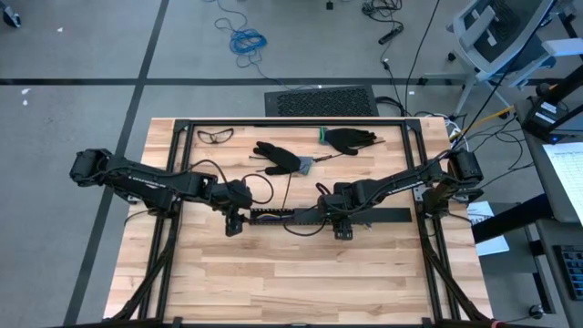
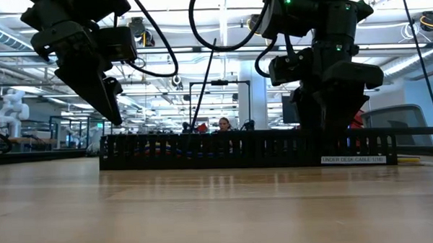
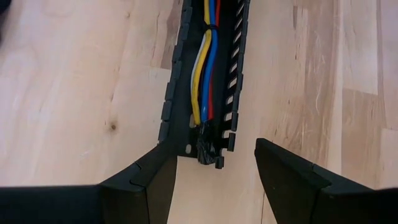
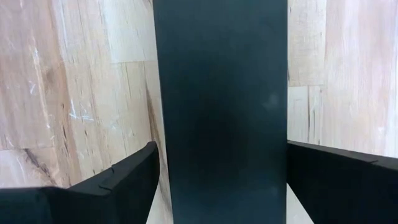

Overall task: Ziptie cables
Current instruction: Insert the black cover of the black cable duct

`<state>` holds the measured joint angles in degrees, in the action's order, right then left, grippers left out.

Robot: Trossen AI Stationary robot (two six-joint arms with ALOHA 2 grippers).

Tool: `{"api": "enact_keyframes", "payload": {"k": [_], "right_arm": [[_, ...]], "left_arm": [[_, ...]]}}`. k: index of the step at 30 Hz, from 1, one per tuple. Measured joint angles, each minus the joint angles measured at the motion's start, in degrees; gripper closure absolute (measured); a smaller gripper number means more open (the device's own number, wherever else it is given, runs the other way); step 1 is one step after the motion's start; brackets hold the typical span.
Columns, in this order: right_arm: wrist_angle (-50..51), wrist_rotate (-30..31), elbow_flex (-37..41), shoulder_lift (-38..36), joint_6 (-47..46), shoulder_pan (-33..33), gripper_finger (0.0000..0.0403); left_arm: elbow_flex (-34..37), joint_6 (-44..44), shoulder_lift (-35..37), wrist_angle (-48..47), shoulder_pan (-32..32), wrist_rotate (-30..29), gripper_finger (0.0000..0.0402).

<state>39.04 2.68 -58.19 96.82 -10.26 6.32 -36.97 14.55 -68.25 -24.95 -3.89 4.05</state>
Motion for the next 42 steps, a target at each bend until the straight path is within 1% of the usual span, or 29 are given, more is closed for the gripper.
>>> {"api": "enact_keyframes", "payload": {"k": [15, 21, 25, 27, 29, 31, 33, 34, 38, 42], "right_arm": [[0.19, -0.01, 0.0, 0.0, 0.0, 0.0, 0.0092], [0.23, 0.0, 0.0, 0.0, -0.02, 0.0, 0.0092], [0.25, -0.02, 0.0, 0.0, 0.0, 0.0, 0.0092], [0.25, 0.0, 0.0, 0.0, 0.0, -0.02, 0.0092], [0.25, -0.01, 0.0, 0.0, 0.0, -0.02, 0.0092], [0.23, -0.01, 0.0, 0.0, 0.0, 0.0, 0.0092], [0.23, -0.01, 0.0, 0.0, 0.0, -0.02, 0.0092], [0.23, 0.0, 0.0, 0.0, 0.0, -0.02, 0.0092], [0.23, 0.0, 0.0, 0.0, 0.51, -0.02, 0.0092], [0.25, 0.0, 0.0, 0.0, 0.37, -0.02, 0.0092]], "left_arm": [[0.0, -1.48, 0.0, -0.02, -0.05, 0.43, 0.0189], [0.0, -5.91, 0.0, -0.06, -1.19, 0.16, 0.0189], [0.0, -4.42, 0.0, -0.1, -1.13, 1.12, 0.0189], [-0.09, -2.28, 0.02, -1.4, -1.72, 2.26, 0.0189], [-0.11, -1.99, 0.02, -5.58, -2.61, 2.2, 0.0189], [-0.09, -2.85, 0.02, -8.39, -2.96, 0.04, 0.0189], [-0.27, -1.86, 0.02, -7.17, -2.26, -0.72, 0.0189], [-0.78, -0.67, 0.02, -6.73, -1.88, -0.38, 0.0189], [-2.55, 0.13, 0.04, -3.61, -1.63, 4.82, 0.0189], [-4.75, 0.63, 0.04, -0.32, -1.56, 7.07, 0.0189]]}}
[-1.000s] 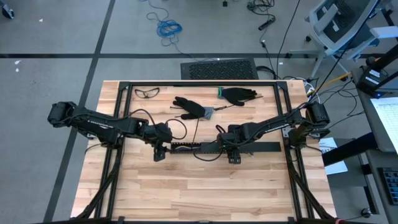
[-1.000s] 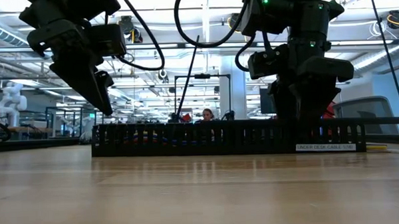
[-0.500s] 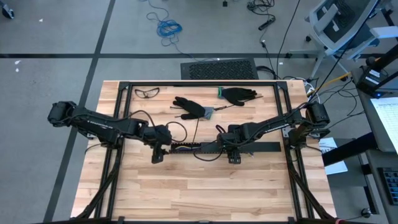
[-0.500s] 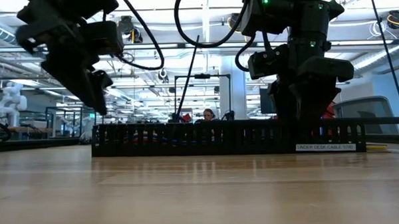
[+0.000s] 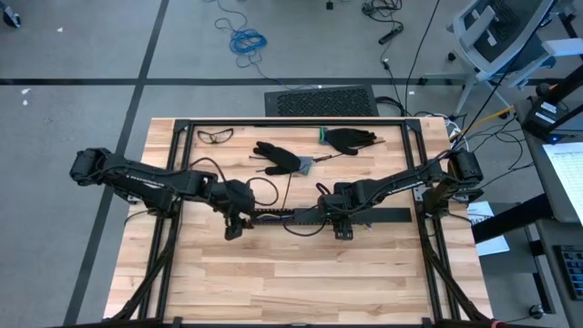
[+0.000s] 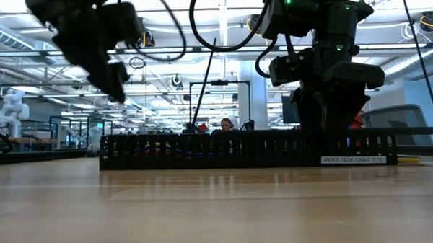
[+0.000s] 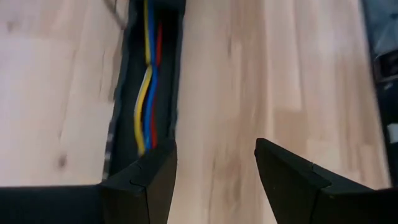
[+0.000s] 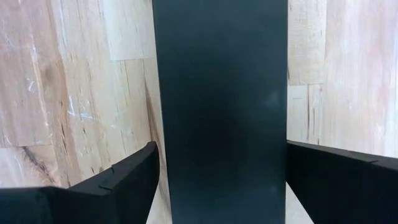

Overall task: Ziptie cables
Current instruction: Insert the black cover of the black cable duct

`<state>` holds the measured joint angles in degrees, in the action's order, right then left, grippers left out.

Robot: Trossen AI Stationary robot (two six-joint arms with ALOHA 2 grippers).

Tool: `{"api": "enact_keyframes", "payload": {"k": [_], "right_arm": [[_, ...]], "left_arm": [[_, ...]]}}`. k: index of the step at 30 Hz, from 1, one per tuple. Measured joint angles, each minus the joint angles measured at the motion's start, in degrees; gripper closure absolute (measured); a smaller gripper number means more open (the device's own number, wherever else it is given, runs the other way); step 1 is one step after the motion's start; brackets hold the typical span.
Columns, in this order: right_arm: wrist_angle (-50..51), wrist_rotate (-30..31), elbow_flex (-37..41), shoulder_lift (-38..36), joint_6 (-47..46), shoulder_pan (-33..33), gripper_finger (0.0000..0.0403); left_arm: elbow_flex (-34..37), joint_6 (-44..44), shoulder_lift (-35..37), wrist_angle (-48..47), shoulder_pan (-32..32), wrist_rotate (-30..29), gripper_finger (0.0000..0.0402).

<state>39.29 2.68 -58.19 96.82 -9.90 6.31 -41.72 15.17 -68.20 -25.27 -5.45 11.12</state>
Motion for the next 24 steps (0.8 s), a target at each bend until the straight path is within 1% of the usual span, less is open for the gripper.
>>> {"api": "enact_keyframes", "payload": {"k": [2, 4, 6, 10, 12, 15, 17, 20, 24], "right_arm": [[0.04, 0.0, 0.0, 0.0, -0.1, 0.0, 0.0092], [0.04, 0.0, 0.0, 0.0, -0.1, 0.0, 0.0092], [0.04, 0.0, 0.0, 0.0, -0.1, 0.0, 0.0092], [0.41, 0.0, 0.0, 0.0, -0.11, 0.0, 0.0092], [0.67, 0.0, 0.0, 0.0, -0.14, 0.0, 0.0092], [0.74, 0.0, 0.0, 0.0, -0.14, 0.0, 0.0092], [0.76, 0.0, 0.0, 0.0, -0.14, 0.0, 0.0092], [0.79, 0.0, 0.0, 0.0, -0.34, 0.0, 0.0092], [0.79, 0.0, 0.0, 0.0, -1.06, 0.0, 0.0092]], "left_arm": [[-1.29, 0.78, 0.0, 1.06, -0.04, -0.29, 0.0189], [-2.15, 0.91, 0.0, 4.4, -0.04, -2.12, 0.0189], [-2.77, -0.62, 0.0, 6.46, 0.08, -2.63, 0.0189], [-2.75, -6.27, -0.04, 7.34, 0.07, -3.34, 0.0189], [-2.75, -6.57, -0.02, 7.33, 0.08, -5.35, 0.0189], [-2.75, -8.06, -0.37, 7.27, 0.32, -5.2, 0.0189], [-2.75, -7.41, -0.39, 6.91, 0.45, -4.96, 0.0186], [-2.75, -2.67, -0.39, 5.6, 1.19, -4.12, 0.0164], [-2.75, -2.07, -1.26, 1.39, 2.43, -3.51, 0.0108]]}}
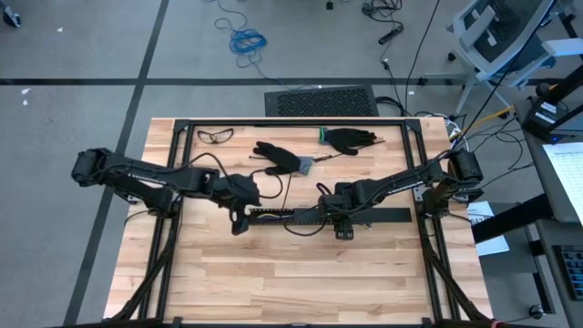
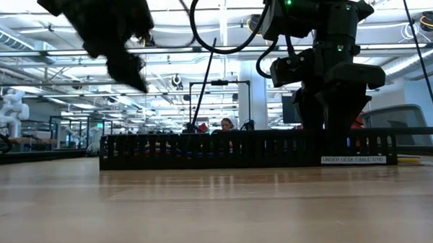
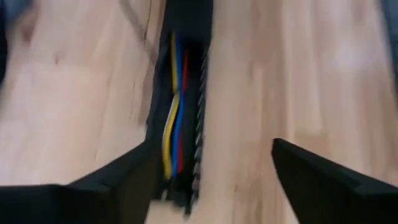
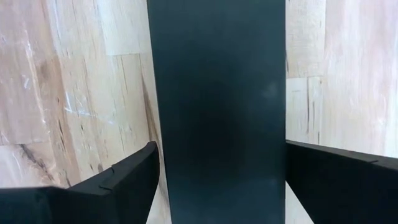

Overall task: Ziptie cables
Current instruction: Insert the black cover of the black cable duct

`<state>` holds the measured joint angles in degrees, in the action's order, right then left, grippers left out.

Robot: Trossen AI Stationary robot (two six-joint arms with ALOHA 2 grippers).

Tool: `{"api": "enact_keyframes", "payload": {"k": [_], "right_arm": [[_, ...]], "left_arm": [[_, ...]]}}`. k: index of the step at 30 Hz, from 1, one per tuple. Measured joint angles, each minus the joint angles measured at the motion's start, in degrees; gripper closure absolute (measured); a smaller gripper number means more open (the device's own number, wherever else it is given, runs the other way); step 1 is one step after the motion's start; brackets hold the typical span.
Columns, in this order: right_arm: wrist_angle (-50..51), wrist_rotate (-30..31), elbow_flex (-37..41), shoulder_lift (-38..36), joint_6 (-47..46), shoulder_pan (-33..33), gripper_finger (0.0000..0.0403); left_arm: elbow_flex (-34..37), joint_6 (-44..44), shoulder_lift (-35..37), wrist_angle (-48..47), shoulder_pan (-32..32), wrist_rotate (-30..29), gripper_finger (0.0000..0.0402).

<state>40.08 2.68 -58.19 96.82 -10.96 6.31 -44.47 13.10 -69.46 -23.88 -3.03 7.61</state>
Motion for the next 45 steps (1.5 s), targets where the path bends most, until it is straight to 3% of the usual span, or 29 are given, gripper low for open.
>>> {"api": "enact_keyframes", "payload": {"k": [5, 7, 11, 16, 22, 32, 45], "right_arm": [[0.92, 0.0, 0.0, 0.0, -0.15, 0.0, 0.0092], [1.46, 0.0, 0.0, 0.0, -0.41, 0.0, 0.0092], [1.84, 0.0, 0.0, 0.0, -0.52, 0.0, 0.0092], [1.86, 0.0, 0.0, 0.0, -0.42, 0.0, 0.0092], [1.76, 0.0, 0.0, 0.0, -0.37, 0.0, 0.0092], [1.35, 0.02, 0.0, 0.0, -0.35, 0.0, 0.0092], [1.5, 0.02, 0.0, 0.0, -0.33, 0.0, 0.0092]], "left_arm": [[0.11, -10.36, -3.0, -5.35, 1.62, 0.12, 0.0019], [0.11, -12.99, -3.44, -5.41, 1.54, -0.67, 0.0007], [0.09, -4.88, -3.47, -9.03, 1.4, -0.78, 0.002], [0.09, -5.48, -3.45, -11.41, 1.41, -2.26, 0.0025], [0.09, -10.5, -3.61, -7.35, 2.03, 5.01, 0.0025], [0.01, -10.02, -12.77, -6.4, 2.0, 1.32, 0.0025], [0.07, -5.89, -19.34, -0.97, 1.99, -0.78, 0.0025]]}}
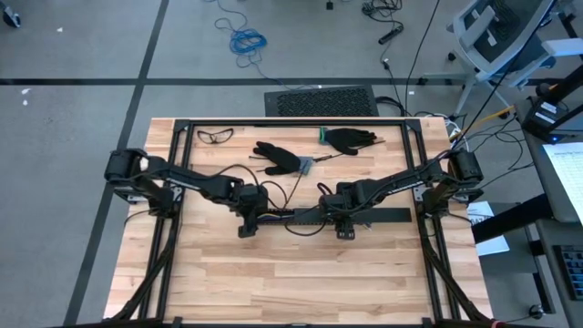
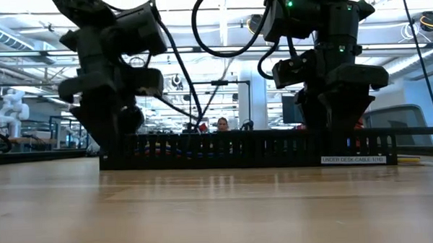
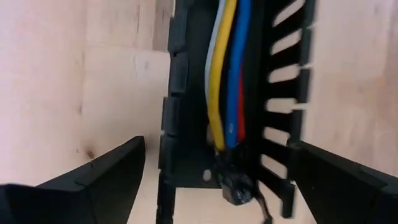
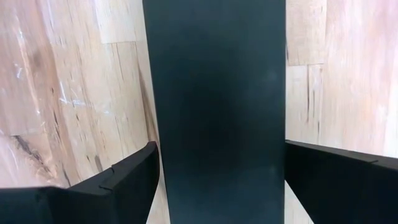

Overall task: Ziptie cables
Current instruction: Insert the black cover of the black cable duct

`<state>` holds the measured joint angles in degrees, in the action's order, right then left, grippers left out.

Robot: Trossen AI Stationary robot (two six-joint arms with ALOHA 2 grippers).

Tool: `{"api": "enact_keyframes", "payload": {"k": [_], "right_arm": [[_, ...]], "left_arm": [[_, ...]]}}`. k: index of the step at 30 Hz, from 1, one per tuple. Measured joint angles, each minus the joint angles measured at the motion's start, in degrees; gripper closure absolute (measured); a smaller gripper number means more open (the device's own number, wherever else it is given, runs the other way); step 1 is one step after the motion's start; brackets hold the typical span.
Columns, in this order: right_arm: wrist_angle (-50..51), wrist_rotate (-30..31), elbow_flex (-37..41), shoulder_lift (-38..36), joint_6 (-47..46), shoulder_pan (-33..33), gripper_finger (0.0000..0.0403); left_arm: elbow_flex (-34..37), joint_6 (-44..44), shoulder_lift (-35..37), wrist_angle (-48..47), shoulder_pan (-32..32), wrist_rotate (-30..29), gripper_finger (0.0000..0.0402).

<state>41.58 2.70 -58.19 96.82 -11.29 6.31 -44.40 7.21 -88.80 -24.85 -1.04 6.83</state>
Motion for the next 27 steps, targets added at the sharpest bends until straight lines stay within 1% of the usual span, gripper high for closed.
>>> {"api": "enact_keyframes", "payload": {"k": [5, 9, 15, 18, 27], "right_arm": [[0.51, 0.0, 0.0, 0.0, 0.0, 0.0, 0.0092], [0.55, -0.01, 0.0, 0.0, 0.0, 0.0, 0.0092], [0.54, 0.0, 0.0, 0.0, 0.31, -0.01, 0.0092], [0.53, -0.02, 0.0, 0.0, 0.55, 0.0, 0.0092], [0.51, -0.02, 0.0, 0.0, 0.52, 0.0, 0.0092]], "left_arm": [[-0.2, 1.11, -2.55, 0.62, 0.02, -0.76, 0.0025], [-0.2, 1.07, -2.76, 0.24, -0.13, -3.4, 0.0025], [-0.21, 1.57, -1.76, -4.97, 0.15, -6.86, 0.0025], [-0.17, 0.7, -1.72, -6.18, 0.28, -6.96, 0.0025], [0.02, -3.54, -2.0, -3.8, 0.28, -6.69, 0.0025]]}}
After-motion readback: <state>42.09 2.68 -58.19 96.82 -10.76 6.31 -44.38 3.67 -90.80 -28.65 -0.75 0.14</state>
